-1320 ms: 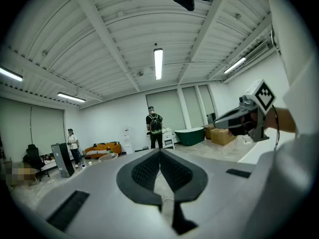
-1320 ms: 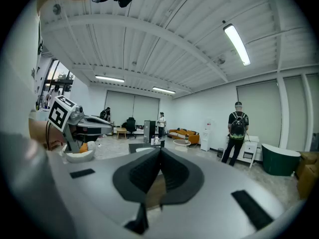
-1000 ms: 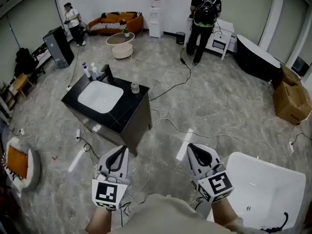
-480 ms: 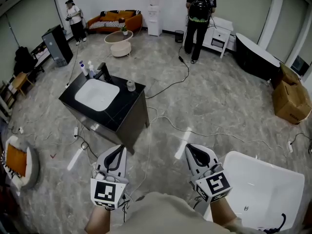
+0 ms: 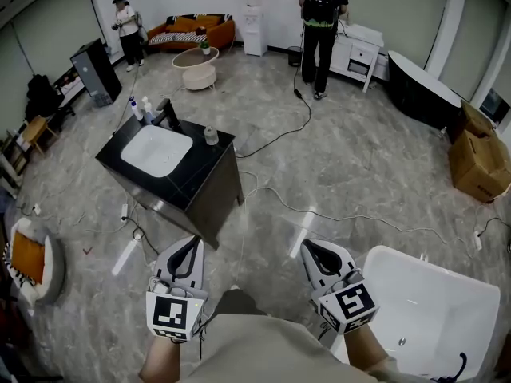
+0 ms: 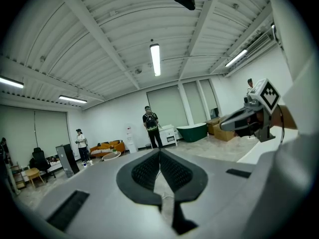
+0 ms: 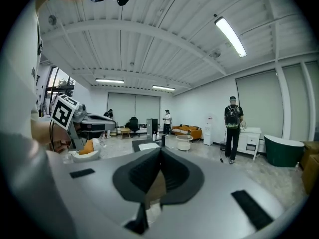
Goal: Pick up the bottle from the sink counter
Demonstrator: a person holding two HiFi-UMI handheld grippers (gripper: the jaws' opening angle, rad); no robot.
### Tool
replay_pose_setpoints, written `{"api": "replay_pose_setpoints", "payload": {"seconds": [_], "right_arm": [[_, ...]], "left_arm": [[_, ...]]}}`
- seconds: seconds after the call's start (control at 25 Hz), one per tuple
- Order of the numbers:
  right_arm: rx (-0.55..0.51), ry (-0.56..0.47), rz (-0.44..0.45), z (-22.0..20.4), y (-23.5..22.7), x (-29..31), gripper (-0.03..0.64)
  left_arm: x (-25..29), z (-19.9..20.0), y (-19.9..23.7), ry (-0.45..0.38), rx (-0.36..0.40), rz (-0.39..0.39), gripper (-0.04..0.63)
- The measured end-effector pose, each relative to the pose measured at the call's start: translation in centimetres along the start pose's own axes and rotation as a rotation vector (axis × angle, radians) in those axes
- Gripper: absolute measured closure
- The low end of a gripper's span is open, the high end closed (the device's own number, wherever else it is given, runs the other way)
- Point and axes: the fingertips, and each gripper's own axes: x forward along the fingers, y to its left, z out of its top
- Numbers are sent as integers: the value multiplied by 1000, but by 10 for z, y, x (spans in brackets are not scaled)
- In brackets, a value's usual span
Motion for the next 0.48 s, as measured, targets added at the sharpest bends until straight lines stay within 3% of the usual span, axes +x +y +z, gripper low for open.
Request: {"api": "replay_pose_setpoints", "payload": {"seconds": [0.48], "right_arm": [[-2,-1,-9,-23,-16,26,621]], "left_arm": [[34,-22,5,1,10,-6,589]]}}
